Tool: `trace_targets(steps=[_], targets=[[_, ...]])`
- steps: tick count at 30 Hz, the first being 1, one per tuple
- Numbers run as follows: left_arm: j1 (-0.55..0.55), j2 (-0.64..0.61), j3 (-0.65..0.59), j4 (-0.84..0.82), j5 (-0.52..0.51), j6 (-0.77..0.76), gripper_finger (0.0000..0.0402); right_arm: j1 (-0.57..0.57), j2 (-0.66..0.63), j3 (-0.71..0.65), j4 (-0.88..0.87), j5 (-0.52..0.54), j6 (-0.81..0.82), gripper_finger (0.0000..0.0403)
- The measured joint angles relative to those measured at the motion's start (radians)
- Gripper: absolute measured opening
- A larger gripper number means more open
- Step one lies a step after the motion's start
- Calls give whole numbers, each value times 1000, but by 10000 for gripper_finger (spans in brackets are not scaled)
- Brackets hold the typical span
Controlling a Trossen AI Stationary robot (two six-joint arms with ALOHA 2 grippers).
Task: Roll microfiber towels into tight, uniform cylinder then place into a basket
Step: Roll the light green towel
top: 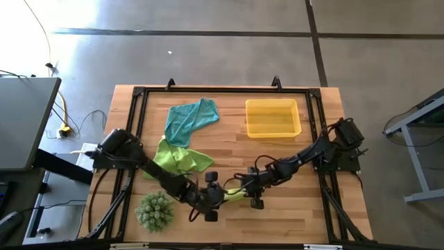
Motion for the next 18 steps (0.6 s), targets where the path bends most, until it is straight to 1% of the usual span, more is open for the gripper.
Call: trace_targets(steps=[7,13,15,18], targets=[[5,66,0,21,-9,-27,141,-5,0,1,4,-7,-1,49],[21,88,1,14,24,-94,135,-4,0,1,8,1,-18,51],[21,97,2,14,31,-111,130,0,-11,2,5,4,-62,63],[21,103,2,16,51,-114,123,3,-44,0,-2,23,-98,94]])
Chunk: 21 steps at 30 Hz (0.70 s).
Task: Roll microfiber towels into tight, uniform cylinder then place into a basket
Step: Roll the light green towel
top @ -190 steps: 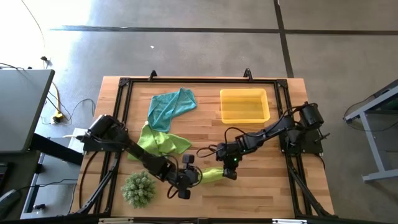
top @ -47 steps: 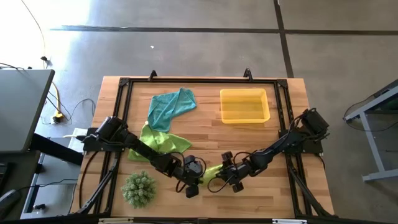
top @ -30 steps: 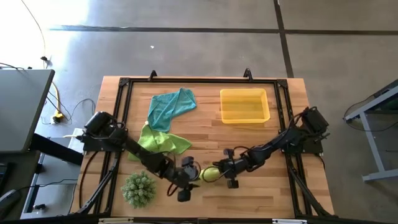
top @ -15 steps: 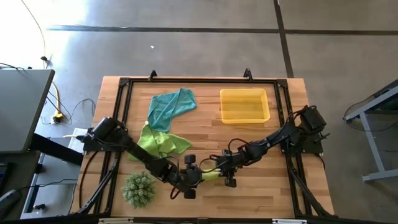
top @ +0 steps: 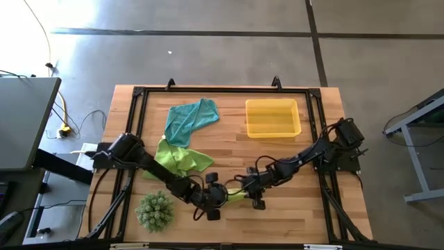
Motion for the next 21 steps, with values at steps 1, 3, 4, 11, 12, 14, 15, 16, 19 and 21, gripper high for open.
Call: trace_targets(steps=[1,3,4,11,12,14,15,16,19,21], targets=[[0,2,0,0,7,-7,121,0,-17,-2,-5,6,-8,105],[0,1,1,-3,17,-25,117,0,-48,-3,-12,6,-45,128],[0,1,1,-3,17,-26,116,0,-66,-3,-12,7,-69,138],[0,2,-1,6,21,-26,113,42,-52,0,165,135,-244,181],[0,2,-1,7,21,-26,113,48,-36,0,187,154,-272,183],[0,2,-1,6,21,-26,113,56,3,0,246,170,-309,185],[0,2,-1,7,21,-26,113,57,20,0,265,171,-314,186],[0,2,-1,7,21,-26,113,57,36,0,286,172,-314,186],[0,3,-1,7,24,-27,113,54,81,1,312,183,-302,186],[0,3,-1,6,24,-28,113,52,109,1,318,189,-301,186]])
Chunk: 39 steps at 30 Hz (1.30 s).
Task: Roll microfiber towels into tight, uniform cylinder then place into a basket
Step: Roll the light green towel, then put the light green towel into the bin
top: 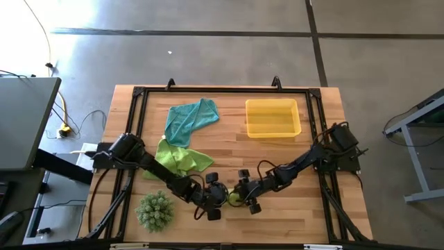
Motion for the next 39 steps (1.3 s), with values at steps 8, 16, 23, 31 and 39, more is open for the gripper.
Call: trace_targets(steps=[8,16,23,31,39], targets=[[-2,-9,0,-22,-12,-49,113,0,61,6,1,28,70,166],[-17,-78,-3,-90,26,-54,113,-2,60,8,-57,27,153,41],[-39,-168,-2,-223,29,-98,113,-29,10,2,-107,23,125,28],[-66,-226,0,-278,20,-130,113,-122,-276,-3,-486,132,46,6],[-75,-231,-1,-279,8,-152,113,-258,-624,-1,-894,352,-9,10]])
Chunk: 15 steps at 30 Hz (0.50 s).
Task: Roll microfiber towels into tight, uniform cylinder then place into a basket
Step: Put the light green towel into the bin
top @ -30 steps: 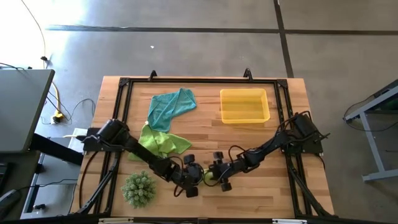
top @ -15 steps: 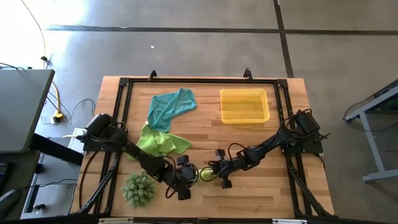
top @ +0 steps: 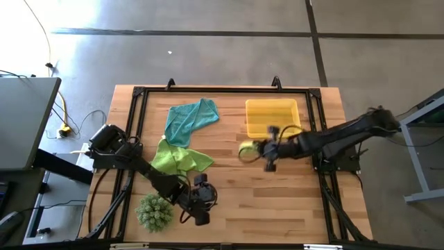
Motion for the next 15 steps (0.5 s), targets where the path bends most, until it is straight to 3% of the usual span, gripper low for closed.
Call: trace_targets(steps=[3,8,15], targets=[[7,0,0,4,-8,-1,113,-97,-76,0,-81,82,-36,11],[18,0,0,4,-9,4,113,-309,-97,0,-100,64,-176,11],[23,0,0,0,-8,32,113,-602,-13,0,-92,-171,-302,11]])
